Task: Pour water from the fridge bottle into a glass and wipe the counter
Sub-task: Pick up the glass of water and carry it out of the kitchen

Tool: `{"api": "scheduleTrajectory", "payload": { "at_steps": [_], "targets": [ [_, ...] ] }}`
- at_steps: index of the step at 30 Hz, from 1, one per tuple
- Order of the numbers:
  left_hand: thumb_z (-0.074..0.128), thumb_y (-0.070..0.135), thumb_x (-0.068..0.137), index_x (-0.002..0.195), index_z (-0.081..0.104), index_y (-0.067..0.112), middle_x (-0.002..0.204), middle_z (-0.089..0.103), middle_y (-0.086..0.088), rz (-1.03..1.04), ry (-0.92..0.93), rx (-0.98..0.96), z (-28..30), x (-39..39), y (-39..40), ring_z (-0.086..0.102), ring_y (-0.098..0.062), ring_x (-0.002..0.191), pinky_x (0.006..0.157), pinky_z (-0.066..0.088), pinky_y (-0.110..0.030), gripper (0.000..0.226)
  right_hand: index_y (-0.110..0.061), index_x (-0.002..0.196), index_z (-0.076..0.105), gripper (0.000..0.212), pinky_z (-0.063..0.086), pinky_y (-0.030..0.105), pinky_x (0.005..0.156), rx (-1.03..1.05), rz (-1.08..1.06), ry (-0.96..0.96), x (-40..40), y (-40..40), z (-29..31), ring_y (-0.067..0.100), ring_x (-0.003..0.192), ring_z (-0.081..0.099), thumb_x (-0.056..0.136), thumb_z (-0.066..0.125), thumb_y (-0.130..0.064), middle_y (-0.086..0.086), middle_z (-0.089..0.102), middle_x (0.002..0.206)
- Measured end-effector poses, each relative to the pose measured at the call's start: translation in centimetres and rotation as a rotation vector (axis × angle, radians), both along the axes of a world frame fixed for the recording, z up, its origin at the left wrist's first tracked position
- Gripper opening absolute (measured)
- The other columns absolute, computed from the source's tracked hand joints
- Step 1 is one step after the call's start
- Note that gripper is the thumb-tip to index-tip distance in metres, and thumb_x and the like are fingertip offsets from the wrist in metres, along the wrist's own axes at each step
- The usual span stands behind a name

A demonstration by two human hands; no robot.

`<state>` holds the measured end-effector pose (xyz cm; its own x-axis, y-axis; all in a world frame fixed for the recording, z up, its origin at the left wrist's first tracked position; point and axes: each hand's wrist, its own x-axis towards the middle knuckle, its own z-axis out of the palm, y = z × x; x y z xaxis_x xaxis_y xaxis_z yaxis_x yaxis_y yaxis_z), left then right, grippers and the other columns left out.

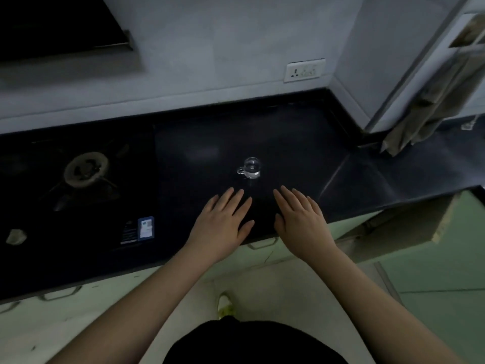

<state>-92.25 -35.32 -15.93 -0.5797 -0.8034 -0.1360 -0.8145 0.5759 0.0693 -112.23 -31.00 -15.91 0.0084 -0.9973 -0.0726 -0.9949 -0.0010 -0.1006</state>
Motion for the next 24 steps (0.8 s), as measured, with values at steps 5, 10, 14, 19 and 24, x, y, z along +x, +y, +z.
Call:
{"api": "scheduleTrajectory", "payload": {
  "at_steps": [5, 10, 14, 19, 24],
  "targets": [
    [0.008, 0.056, 0.095, 0.152, 0.033, 0.021, 0.159, 0.029, -0.004, 0.01, -0.007, -0.003, -1.4, 2.4, -3.9, 0.021, -0.023, 0.149, 0.118, 0.019, -0.042, 0.071, -0.018, 0.15, 0.035, 0.062, 0.023, 0.041, 0.116, -0.009, -0.013, 0.006, 1.8, -4.2, -0.5, 0.024, 0.142, 0.032, 0.094, 0.02, -0.041, 0.002, 0.035, 0.155],
    [0.001, 0.056, 0.092, 0.155, 0.024, 0.021, 0.162, 0.021, -0.003, -0.02, 0.005, 0.028, -2.4, 2.8, -7.0, 0.014, -0.022, 0.15, 0.12, 0.013, -0.041, 0.075, -0.016, 0.148, 0.038, 0.061, 0.027, 0.041, 0.115, 0.001, -0.018, -0.015, 2.4, -7.5, -1.4, 0.024, 0.14, 0.036, 0.093, 0.025, -0.04, 0.004, 0.039, 0.153],
    [0.001, 0.056, 0.091, 0.154, 0.027, 0.019, 0.161, 0.025, -0.005, -0.001, 0.035, 0.05, -3.5, 2.3, -8.8, 0.017, -0.022, 0.15, 0.119, 0.015, -0.04, 0.077, -0.016, 0.15, 0.034, 0.056, 0.024, 0.041, 0.116, 0.036, 0.011, -0.016, 1.8, -9.7, -2.7, 0.024, 0.143, 0.032, 0.097, 0.038, -0.035, 0.004, 0.034, 0.156],
    [0.004, 0.055, 0.095, 0.156, 0.017, 0.021, 0.164, 0.012, -0.001, 0.041, 0.063, 0.113, -4.6, 0.8, -11.0, 0.005, -0.018, 0.151, 0.121, 0.007, -0.038, 0.071, -0.016, 0.152, 0.028, 0.058, 0.022, 0.04, 0.118, 0.05, 0.066, -0.06, 0.7, -12.5, -3.8, 0.022, 0.144, 0.029, 0.098, 0.04, -0.033, 0.004, 0.032, 0.157],
    [0.031, 0.046, 0.102, 0.155, 0.019, 0.02, 0.16, 0.025, -0.001, 0.163, 0.15, 0.184, -6.0, -0.7, -13.9, 0.021, -0.017, 0.148, 0.118, 0.023, -0.036, 0.06, -0.017, 0.154, 0.023, 0.06, 0.019, 0.035, 0.118, 0.064, 0.075, -0.135, -1.2, -15.2, -4.7, 0.019, 0.144, 0.027, 0.099, 0.041, -0.033, 0.003, 0.031, 0.157]
  ]
}}
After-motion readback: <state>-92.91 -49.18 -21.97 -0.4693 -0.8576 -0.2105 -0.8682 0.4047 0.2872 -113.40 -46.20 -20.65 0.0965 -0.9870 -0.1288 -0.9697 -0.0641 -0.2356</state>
